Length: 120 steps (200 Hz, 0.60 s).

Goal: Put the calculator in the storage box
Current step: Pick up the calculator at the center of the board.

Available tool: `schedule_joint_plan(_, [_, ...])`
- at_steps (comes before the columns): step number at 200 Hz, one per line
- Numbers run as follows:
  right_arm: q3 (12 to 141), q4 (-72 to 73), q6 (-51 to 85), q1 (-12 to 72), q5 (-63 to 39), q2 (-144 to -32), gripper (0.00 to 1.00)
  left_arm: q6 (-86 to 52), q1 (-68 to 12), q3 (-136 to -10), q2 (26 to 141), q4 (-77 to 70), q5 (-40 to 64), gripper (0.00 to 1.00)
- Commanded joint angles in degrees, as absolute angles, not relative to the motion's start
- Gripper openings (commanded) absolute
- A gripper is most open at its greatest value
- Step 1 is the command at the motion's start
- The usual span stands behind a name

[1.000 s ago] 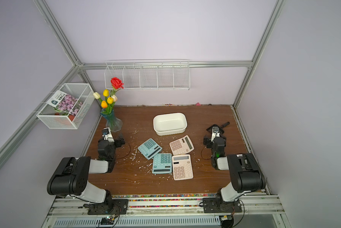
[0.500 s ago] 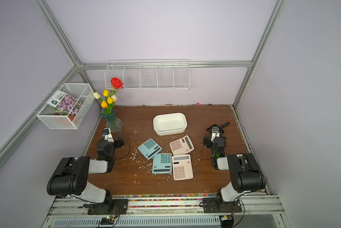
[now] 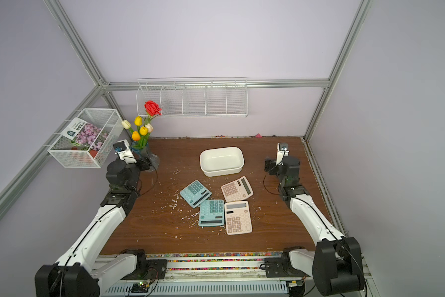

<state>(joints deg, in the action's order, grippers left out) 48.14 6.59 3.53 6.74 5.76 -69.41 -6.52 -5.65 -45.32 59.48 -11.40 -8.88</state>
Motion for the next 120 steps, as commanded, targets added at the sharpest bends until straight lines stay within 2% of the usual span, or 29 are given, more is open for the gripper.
schedule_joint_plan(1, [55.1,-16.5,8.6,7.1,-5.4,-70.2,0.91,-12.3,-5.7,-49.7,59.4,8.4,-2.5,0.72])
schedule_joint_plan(20, [57.7,-23.4,6.6,7.6,-13.2,-71.0,0.88,-13.5,-5.7,-51.9,60.8,14.0,1.9,0.72])
schedule_joint_plan(52, [62.1,-33.0,3.7,7.6,-19.8,-75.8,0.79,-14.7,-5.7,-50.1,61.7,17.0,5.3,0.72])
schedule_joint_plan(83, [64.3,-35.6,3.8,7.6,-23.4,-81.4,0.65,-16.2,-5.7,-46.9,62.1,16.1,6.1,0.72])
schedule_joint_plan(120, [66.5,-36.7,2.7,7.6,-28.7,-88.1,0.59,-16.8,-5.7,-46.1,63.1,15.4,7.4,0.72])
